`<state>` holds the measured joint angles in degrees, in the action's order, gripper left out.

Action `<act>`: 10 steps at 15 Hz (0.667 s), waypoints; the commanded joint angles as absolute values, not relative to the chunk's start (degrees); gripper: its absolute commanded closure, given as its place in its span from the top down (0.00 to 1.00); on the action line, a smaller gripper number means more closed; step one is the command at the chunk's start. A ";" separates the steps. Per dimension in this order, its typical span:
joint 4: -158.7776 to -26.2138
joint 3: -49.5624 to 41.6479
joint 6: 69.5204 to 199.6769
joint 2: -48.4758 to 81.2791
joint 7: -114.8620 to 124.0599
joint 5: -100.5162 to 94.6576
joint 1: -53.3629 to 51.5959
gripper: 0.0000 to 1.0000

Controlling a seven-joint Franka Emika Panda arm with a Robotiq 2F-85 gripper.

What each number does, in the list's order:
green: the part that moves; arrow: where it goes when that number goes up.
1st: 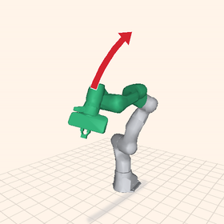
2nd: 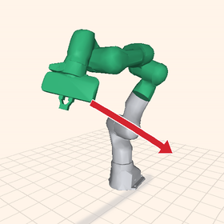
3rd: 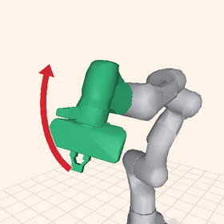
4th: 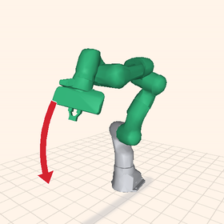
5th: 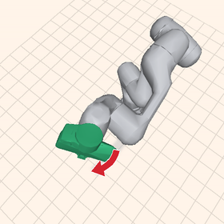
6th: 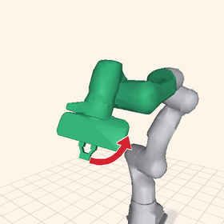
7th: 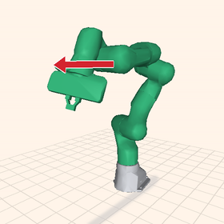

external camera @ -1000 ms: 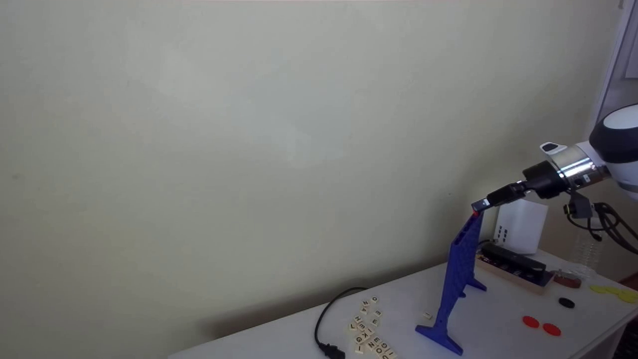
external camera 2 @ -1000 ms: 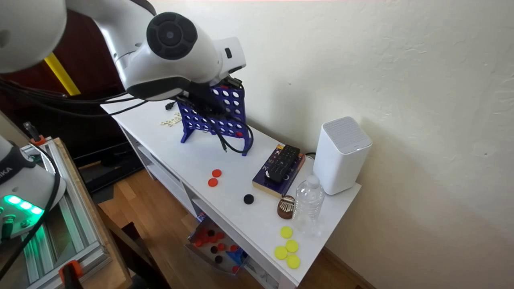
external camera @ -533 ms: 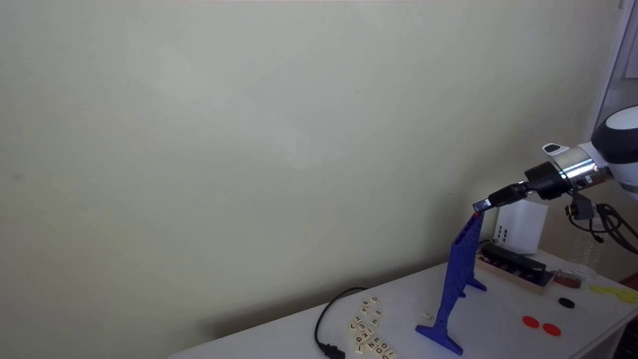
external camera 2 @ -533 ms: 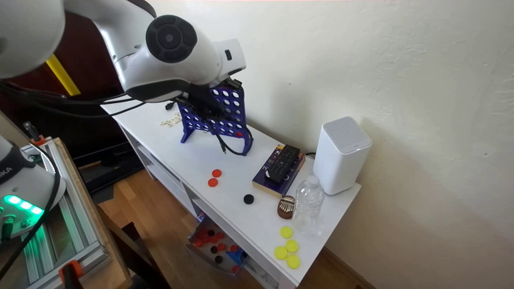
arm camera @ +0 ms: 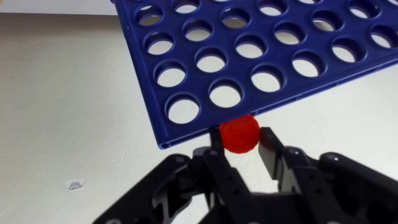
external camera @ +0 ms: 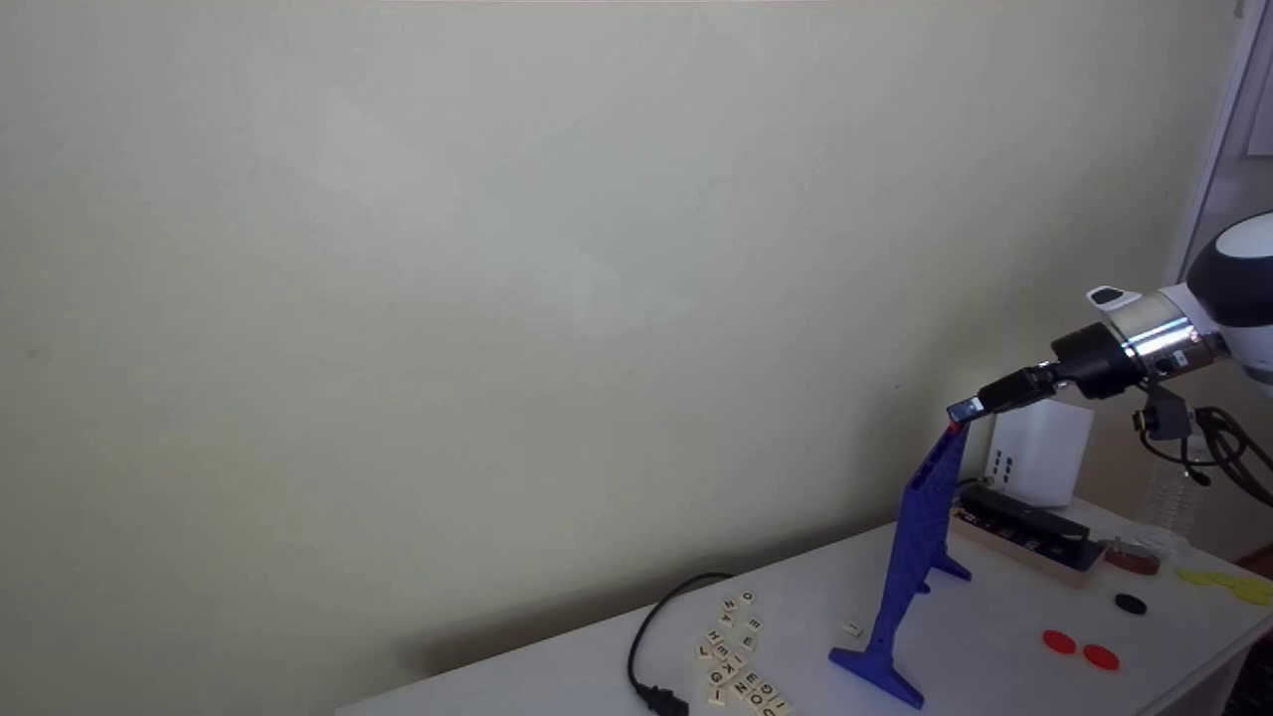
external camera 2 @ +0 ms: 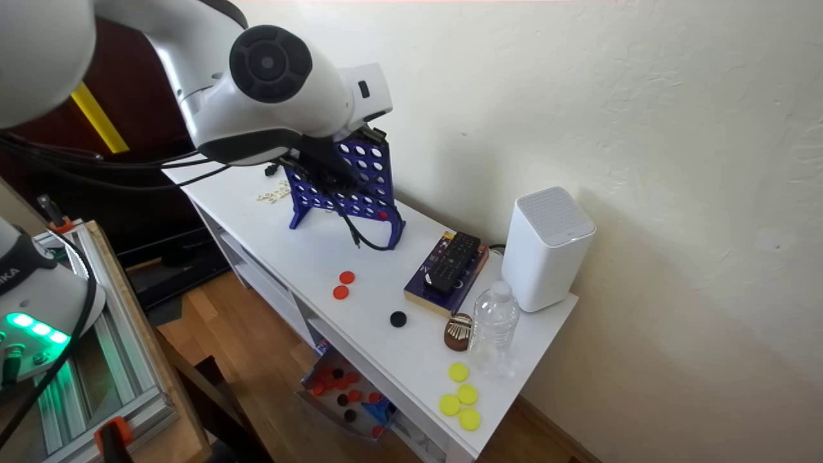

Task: Put one orange ring inside the blue gameboard.

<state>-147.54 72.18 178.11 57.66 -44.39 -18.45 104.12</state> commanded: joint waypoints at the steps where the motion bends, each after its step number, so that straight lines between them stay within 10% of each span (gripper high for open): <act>1: -147.93 71.34 177.74 58.20 -43.46 -20.37 104.29 0.10; 10: -146.97 70.72 177.63 57.77 -43.13 -20.08 102.65 0.10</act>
